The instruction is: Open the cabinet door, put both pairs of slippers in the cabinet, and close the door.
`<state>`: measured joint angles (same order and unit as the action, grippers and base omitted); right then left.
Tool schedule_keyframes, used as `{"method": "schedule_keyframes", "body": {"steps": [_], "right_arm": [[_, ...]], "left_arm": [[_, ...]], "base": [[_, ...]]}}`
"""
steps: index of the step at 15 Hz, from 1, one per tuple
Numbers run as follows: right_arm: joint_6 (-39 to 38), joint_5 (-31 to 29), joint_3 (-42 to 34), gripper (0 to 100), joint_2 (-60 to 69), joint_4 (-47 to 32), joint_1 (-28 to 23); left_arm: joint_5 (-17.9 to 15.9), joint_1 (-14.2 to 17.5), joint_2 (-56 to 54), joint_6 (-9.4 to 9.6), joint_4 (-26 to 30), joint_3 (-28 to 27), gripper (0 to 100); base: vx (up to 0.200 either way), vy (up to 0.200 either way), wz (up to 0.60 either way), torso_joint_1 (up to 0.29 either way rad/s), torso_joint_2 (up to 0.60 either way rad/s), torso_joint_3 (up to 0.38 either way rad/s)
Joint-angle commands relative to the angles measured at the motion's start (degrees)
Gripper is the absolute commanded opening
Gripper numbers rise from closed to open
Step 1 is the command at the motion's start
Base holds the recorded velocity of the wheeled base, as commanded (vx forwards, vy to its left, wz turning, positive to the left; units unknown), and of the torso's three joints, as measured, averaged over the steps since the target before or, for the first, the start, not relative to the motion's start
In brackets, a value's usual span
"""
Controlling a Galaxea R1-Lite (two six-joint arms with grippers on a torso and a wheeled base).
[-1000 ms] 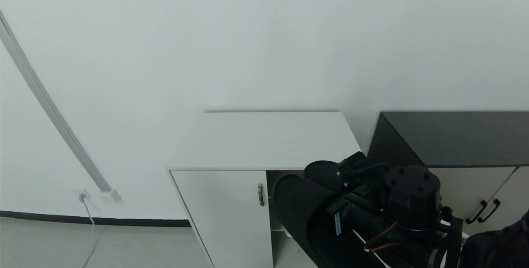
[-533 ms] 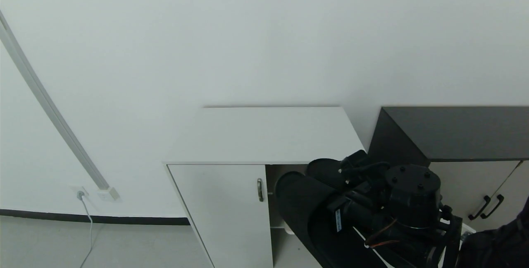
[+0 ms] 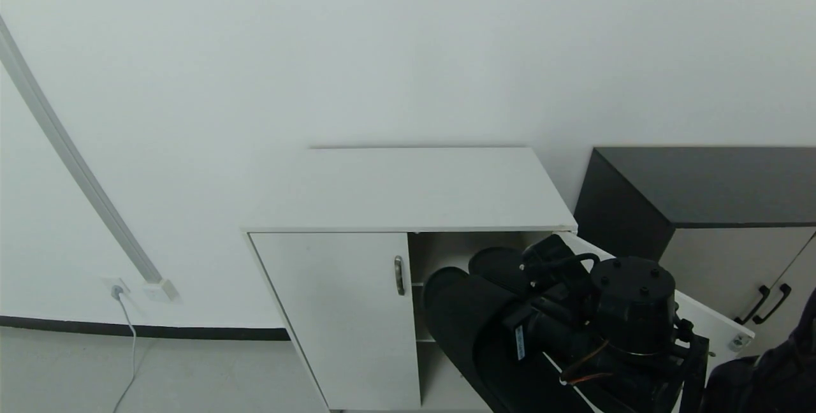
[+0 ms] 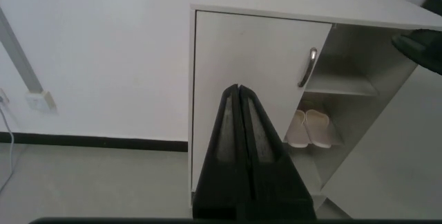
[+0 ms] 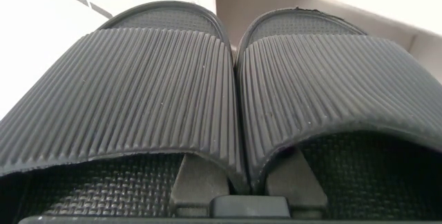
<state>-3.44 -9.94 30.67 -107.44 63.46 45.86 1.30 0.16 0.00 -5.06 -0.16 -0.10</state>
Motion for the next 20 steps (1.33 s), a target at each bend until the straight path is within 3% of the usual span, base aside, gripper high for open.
{"method": "schedule_keyframes", "body": {"steps": [1, 20], "right_arm": [[0.0, 0.0, -0.3, 0, -0.4, 0.5, 0.0], [0.4, 0.0, -1.1, 0, -1.1, 1.8, 0.0]], "left_arm": [[0.0, 0.0, 0.0, -0.04, 0.0, 0.0, 0], [0.0, 0.0, 0.0, -0.13, 0.0, 0.0, 0]], "base": [[0.0, 0.0, 0.0, -0.227, 0.54, 0.305], [0.0, 0.0, 0.0, -0.185, 0.51, 0.32]]}}
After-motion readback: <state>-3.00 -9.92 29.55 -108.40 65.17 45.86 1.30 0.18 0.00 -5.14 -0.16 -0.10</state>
